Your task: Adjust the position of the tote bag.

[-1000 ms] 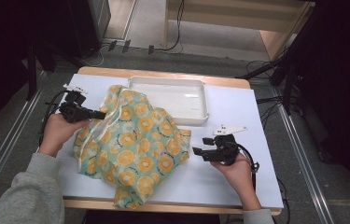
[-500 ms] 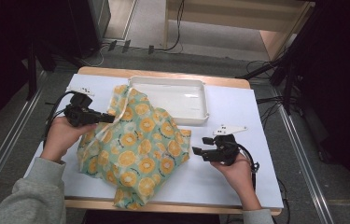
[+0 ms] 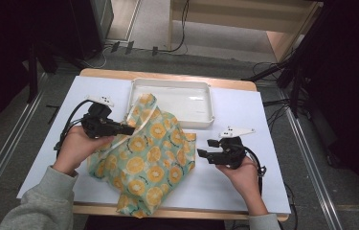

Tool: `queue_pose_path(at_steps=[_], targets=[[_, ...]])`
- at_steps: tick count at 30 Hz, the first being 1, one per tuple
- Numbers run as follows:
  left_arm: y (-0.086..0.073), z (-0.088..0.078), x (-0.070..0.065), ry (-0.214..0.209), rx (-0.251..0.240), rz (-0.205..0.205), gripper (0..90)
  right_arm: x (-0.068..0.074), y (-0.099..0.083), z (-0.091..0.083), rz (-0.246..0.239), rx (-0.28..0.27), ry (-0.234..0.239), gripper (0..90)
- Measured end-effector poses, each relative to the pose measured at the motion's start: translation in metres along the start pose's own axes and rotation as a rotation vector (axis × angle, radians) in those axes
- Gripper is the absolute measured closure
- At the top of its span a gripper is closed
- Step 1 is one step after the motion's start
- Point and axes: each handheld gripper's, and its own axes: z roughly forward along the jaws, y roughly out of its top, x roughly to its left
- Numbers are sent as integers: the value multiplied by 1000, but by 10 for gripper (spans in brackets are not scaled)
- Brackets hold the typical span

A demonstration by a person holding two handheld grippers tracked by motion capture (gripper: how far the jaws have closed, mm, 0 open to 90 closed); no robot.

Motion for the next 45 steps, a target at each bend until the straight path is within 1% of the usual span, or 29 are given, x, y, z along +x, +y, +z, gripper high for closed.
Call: queue_pose_path(at_steps=[3, 4, 5, 9, 11, 16, 18, 21, 23, 26, 28, 31, 34, 36, 38, 42, 43, 44, 45], targets=[[0, 4, -5, -6, 4, 7, 892, 1, 1, 0, -3, -1, 3, 413], [1, 7, -9, -19, 7, 13, 892, 2, 2, 0, -5, -4, 4, 414], [1, 7, -9, -19, 7, 13, 892, 2, 2, 0, -5, -4, 4, 414], [3, 10, -21, -39, 4, 37, 892, 3, 3, 1, -8, -7, 9, 416], [4, 11, -26, -50, 1, 41, 892, 4, 4, 0, -7, -10, 4, 417], [6, 16, -39, -73, 7, 66, 893, 4, 5, -1, -10, -15, 7, 419], [7, 19, -45, -91, 9, 77, 893, 4, 5, -2, -12, -18, 4, 420], [8, 23, -53, -95, 11, 90, 892, 3, 6, -3, -13, -23, 3, 421], [9, 26, -58, -102, 17, 102, 893, 3, 6, -3, -11, -25, 1, 421], [10, 32, -63, -109, 23, 109, 892, 4, 6, -5, -13, -29, -4, 422], [11, 37, -67, -122, 27, 117, 892, 4, 6, -5, -12, -30, -4, 423], [12, 43, -74, -129, 25, 132, 893, 4, 5, -6, -11, -32, -8, 423], [12, 50, -80, -151, 36, 144, 893, 4, 5, -6, -11, -33, -8, 423], [13, 54, -83, -154, 41, 148, 893, 4, 4, -7, -11, -35, -8, 424], [15, 58, -85, -169, 39, 155, 893, 4, 4, -8, -8, -39, -12, 423], [17, 67, -92, -180, 37, 162, 893, 3, 1, -10, -4, -38, -20, 423], [18, 68, -94, -187, 33, 166, 893, 3, 1, -10, -4, -38, -20, 423], [19, 70, -98, -201, 37, 177, 892, 3, 1, -11, -6, -40, -21, 423], [19, 72, -100, -206, 45, 184, 892, 3, 0, -11, -2, -40, -22, 423]])
